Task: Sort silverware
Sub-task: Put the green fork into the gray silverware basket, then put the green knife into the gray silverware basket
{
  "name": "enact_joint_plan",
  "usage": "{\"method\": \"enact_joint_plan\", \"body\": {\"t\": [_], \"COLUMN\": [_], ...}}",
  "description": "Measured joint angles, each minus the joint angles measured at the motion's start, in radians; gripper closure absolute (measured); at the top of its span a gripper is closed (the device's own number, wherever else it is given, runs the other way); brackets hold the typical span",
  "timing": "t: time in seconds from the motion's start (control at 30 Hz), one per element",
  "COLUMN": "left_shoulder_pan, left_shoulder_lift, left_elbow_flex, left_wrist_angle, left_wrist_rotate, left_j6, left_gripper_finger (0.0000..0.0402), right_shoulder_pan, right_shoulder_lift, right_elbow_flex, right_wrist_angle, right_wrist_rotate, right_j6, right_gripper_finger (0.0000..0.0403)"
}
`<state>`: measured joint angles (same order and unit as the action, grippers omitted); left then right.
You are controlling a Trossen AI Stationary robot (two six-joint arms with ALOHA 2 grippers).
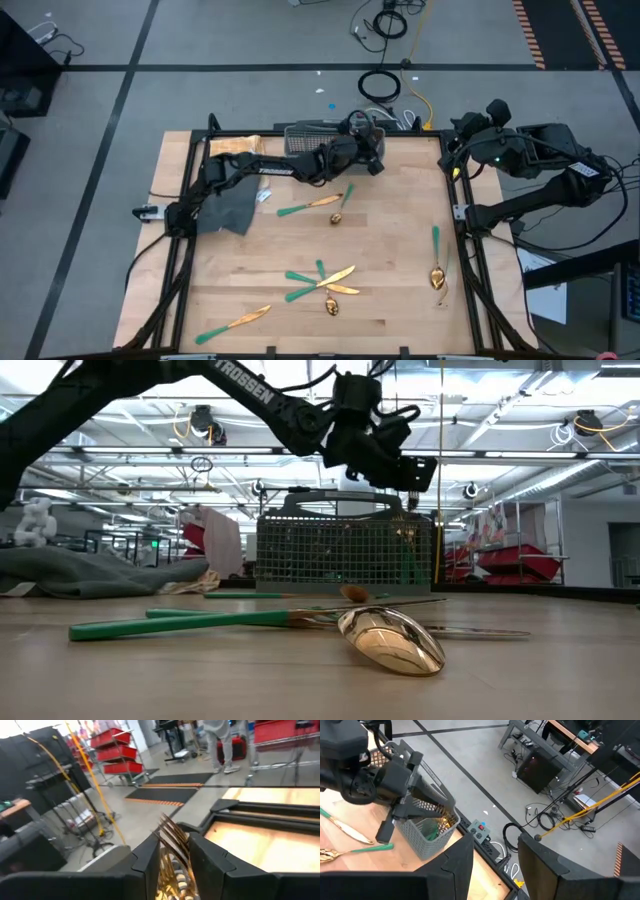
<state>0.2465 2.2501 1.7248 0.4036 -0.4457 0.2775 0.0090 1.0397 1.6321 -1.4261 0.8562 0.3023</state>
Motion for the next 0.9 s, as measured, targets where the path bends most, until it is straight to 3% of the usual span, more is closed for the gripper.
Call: {"method": "enact_joint_plan", "body": {"t": [0.23,0.37,0.53,0.8,0.9], "left_shoulder_pan": [-0.008,-0.023,-0.041,-0.078,-0.096], "left_shoulder_lift": [0.0,-0.002,-0.004,-0.006,-0.019], "left_elbow_flex": [0.0,0.0,0.0,0.0,0.0], "left_wrist_angle": [-0.044,-0.04,0.059,0.118,0.136], "left_wrist_rotate": [0.023,-0.153,-0.403,-0.482,-0.577], "left_j6": [-0.001,0.004,0.165,0.284,0.408], "left_gripper_finger": [0.0235,0.0222,0.0221,0.0221,0.0221], "right_shoulder_pan": [0.0,0.0,0.0,0.0,0.0], "right_shoulder_lift": [0.0,0.0,0.0,0.0,0.0], "right_elbow_flex": [0.0,0.0,0.0,0.0,0.0], "right_wrist_angle": [0.0,0.0,0.0,-0.001,-0.013], "right_wrist_rotate": [0.0,0.0,0.0,0.0,0.0], "right_j6": [-0.004,-0.004,-0.004,-0.008,-0.008], "right_gripper_finger": [0.0259,0.0259,0.0259,0.0259,0.0259]}}
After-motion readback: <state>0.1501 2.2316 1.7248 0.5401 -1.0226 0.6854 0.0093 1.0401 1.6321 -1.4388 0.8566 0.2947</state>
